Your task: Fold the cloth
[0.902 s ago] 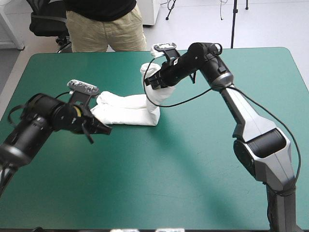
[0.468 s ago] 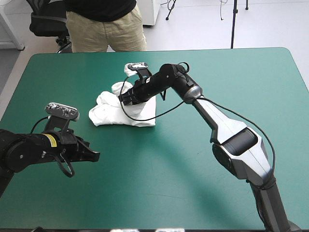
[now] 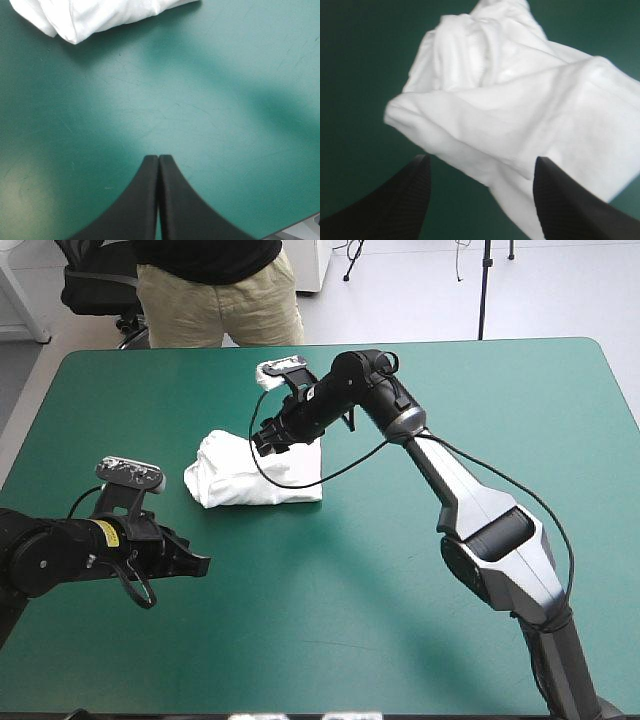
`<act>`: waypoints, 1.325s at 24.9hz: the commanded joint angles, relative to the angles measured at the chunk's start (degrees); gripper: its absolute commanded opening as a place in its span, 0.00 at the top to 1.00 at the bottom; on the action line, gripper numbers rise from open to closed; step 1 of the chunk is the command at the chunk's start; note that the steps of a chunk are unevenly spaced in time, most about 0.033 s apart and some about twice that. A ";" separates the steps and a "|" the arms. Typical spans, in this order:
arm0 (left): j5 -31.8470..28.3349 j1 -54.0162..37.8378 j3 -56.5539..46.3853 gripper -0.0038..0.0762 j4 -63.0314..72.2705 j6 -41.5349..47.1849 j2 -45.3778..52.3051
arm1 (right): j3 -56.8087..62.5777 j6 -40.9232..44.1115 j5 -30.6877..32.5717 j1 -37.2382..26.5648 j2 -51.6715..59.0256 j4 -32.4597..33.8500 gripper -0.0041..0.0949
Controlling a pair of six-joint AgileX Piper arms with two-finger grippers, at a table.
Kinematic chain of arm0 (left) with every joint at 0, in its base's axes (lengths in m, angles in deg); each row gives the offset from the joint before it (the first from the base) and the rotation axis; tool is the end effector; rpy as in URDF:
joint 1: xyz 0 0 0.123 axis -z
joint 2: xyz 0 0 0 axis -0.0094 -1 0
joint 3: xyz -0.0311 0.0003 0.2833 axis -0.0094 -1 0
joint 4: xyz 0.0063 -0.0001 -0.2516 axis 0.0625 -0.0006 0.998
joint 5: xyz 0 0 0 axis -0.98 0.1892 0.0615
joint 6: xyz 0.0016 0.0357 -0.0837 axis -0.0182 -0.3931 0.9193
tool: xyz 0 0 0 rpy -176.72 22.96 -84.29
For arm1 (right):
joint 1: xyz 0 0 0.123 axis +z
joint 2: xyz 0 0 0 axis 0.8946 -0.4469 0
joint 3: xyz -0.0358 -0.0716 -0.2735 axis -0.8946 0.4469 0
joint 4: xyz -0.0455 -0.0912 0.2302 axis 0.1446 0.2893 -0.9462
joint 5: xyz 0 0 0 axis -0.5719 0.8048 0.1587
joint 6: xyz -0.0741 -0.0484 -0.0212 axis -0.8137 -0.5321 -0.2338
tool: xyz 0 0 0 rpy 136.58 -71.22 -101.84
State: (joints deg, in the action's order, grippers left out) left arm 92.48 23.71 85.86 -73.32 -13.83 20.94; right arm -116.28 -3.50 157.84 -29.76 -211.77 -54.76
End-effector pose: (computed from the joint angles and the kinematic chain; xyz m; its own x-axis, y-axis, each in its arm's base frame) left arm 0.1419 -0.0742 0.3805 -0.7904 0.2584 -0.5555 0.3922 0.9099 -0.1349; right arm 0.3939 0.3070 0.3242 -0.7050 -0.4387 -0.5572 -0.6783 0.6464 0.3493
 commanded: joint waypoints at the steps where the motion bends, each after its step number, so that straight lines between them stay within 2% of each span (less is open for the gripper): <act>1: -2.26 -0.11 1.38 0.97 1.33 0.62 0.62 | -1.98 1.78 0.80 -1.77 4.27 3.58 0.39; 4: -2.26 -0.11 1.38 0.97 1.65 1.75 0.62 | -1.87 3.82 0.80 -2.92 4.27 7.23 0.39; 7: -2.95 -0.11 1.38 0.97 2.84 1.74 0.62 | -1.05 3.90 0.80 -4.54 3.87 7.82 0.39; 18: -3.55 -0.11 1.38 0.97 3.01 1.74 0.62 | 0.24 3.52 0.80 -6.17 -2.14 1.07 0.39; 28: -3.55 -0.11 1.38 0.97 3.01 1.95 0.62 | 0.24 3.52 0.80 -6.17 -7.72 -0.64 0.40; 29: -3.55 -0.11 1.38 0.97 3.01 1.95 0.62 | 0.24 3.52 0.70 -6.06 -7.87 -0.64 0.43; 31: -3.55 -0.11 1.38 0.97 3.01 1.95 0.62 | 0.24 2.57 -0.16 -6.06 -8.10 -1.07 0.64; 32: -3.55 -0.11 1.38 0.97 2.91 1.95 0.62 | 0.24 -0.67 -1.10 -6.06 -8.10 -1.31 0.86; 33: -3.55 -0.11 1.38 0.97 2.81 1.95 0.62 | 0.24 -3.28 -2.15 -6.06 -8.10 -1.74 0.97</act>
State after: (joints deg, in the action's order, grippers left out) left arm 91.43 23.71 85.86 -71.36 -12.56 20.99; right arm -114.73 -2.90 157.45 -35.87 -223.28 -54.65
